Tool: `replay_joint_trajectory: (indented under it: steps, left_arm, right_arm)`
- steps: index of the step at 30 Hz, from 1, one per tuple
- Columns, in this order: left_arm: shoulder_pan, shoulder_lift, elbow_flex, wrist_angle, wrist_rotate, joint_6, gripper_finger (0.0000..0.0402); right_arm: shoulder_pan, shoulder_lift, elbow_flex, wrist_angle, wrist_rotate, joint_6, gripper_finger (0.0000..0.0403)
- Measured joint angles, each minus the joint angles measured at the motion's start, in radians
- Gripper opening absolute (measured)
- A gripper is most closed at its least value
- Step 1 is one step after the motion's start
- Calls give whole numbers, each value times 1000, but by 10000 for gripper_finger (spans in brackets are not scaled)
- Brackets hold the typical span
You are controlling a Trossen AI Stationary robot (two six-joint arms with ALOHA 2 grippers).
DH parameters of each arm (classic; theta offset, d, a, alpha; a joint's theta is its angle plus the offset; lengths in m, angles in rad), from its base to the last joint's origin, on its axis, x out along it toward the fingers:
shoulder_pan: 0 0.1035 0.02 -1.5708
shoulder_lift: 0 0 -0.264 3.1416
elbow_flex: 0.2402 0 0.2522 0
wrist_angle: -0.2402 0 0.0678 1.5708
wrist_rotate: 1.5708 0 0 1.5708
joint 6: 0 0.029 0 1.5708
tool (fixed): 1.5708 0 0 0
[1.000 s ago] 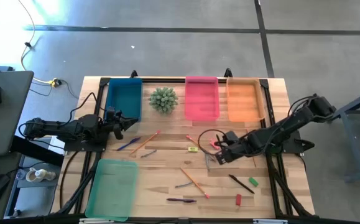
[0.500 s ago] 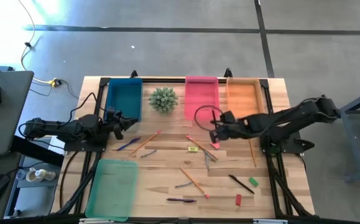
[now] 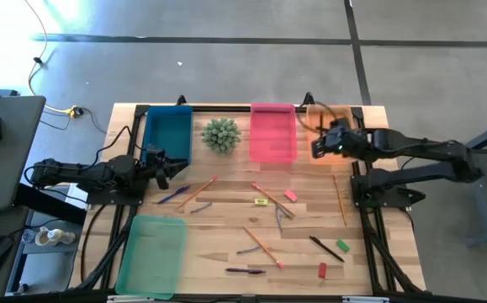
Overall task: Sort crayons/erasers/pens/pencils in bins
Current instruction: Put the black pen into the orange bin
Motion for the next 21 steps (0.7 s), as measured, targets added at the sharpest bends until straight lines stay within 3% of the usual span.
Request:
replay_joint_trajectory:
  steps: [4, 10, 15, 21]
  left_arm:
    - [0, 0, 0, 82, -46, -39, 136]
    - [0, 0, 7, 279, -107, 83, 128]
    - [0, 5, 104, 252, -133, 206, 124]
    - [0, 81, 254, 96, -148, 323, 124]
  right_arm:
    - [-126, -35, 0, -72, -8, -77, 18]
    - [-320, -6, -8, -95, -120, -254, 18]
    - [-460, 57, -39, -66, -195, -366, 18]
    - [-575, 169, -74, -14, -312, -472, 18]
